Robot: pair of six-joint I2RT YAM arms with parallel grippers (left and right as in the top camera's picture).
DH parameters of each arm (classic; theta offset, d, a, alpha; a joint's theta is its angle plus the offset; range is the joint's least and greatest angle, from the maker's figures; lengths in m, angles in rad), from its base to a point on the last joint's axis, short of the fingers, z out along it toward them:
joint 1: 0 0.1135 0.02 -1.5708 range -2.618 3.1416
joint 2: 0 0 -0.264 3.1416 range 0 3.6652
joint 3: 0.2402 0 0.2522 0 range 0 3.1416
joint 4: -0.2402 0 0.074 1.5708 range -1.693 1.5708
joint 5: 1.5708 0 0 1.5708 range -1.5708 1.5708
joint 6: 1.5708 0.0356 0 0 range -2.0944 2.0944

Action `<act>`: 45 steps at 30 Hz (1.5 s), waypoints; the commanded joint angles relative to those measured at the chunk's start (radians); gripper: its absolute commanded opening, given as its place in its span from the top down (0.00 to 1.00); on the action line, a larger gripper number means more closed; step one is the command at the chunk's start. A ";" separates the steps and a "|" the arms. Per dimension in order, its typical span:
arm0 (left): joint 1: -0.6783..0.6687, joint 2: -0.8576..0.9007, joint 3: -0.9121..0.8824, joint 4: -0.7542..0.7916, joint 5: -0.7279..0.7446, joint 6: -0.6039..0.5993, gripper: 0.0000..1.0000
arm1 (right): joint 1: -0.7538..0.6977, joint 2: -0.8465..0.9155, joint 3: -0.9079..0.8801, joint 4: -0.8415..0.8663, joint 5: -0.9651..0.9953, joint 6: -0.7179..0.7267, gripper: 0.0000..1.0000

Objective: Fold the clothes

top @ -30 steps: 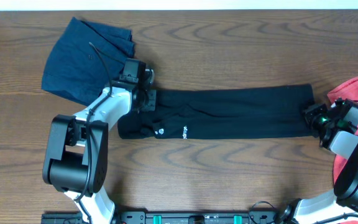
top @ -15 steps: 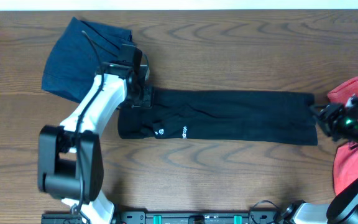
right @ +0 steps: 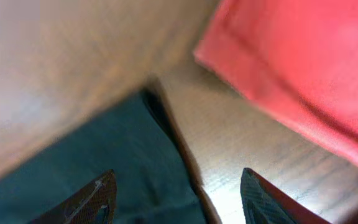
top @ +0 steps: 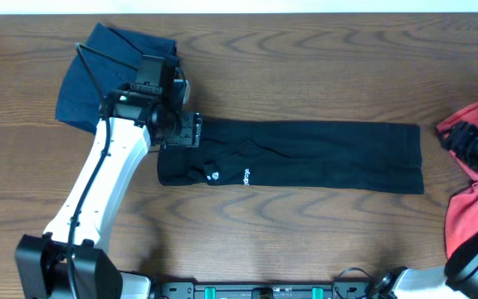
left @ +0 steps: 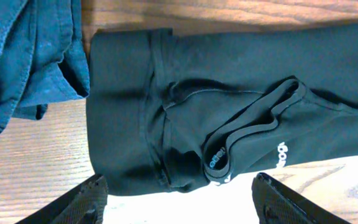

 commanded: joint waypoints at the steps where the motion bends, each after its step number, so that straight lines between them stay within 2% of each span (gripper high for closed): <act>1: 0.004 -0.011 0.018 -0.007 -0.005 0.010 0.24 | 0.001 0.087 0.007 -0.016 -0.010 -0.090 0.37; 4: 0.004 -0.011 0.018 -0.006 -0.005 0.010 0.24 | 0.006 0.152 0.007 -0.031 -0.058 -0.135 0.37; 8: 0.004 -0.011 0.018 -0.006 -0.005 0.010 0.24 | 0.008 0.210 0.007 -0.058 -0.097 -0.174 0.43; 12: 0.004 -0.011 0.018 -0.006 -0.005 0.010 0.24 | 0.023 0.240 0.006 -0.068 -0.092 -0.179 0.48; 19: 0.004 -0.011 0.018 -0.002 -0.005 0.010 0.24 | 0.096 0.272 0.006 -0.056 -0.066 -0.194 0.48; 22: 0.004 -0.011 0.018 -0.002 -0.005 0.010 0.23 | 0.113 0.278 0.006 -0.056 -0.057 -0.193 0.51; 25: 0.004 -0.011 0.018 -0.003 -0.005 0.010 0.23 | 0.114 0.280 0.006 -0.063 -0.037 -0.192 0.64; 27: 0.004 -0.011 0.018 -0.003 -0.005 0.010 0.23 | 0.112 0.280 0.006 -0.064 -0.035 -0.191 0.77; 28: 0.004 -0.011 0.018 -0.003 -0.005 0.010 0.23 | 0.110 0.280 0.006 -0.063 -0.027 -0.177 0.88; 31: 0.004 -0.011 0.018 -0.002 -0.005 0.010 0.23 | 0.109 0.276 0.009 -0.068 0.032 -0.152 0.99; 40: 0.004 -0.011 0.018 -0.002 -0.005 0.010 0.23 | 0.110 0.151 0.076 -0.141 0.286 -0.030 0.99; 45: 0.004 -0.011 0.018 -0.002 -0.005 0.010 0.23 | 0.116 0.049 0.091 -0.153 0.282 0.008 0.99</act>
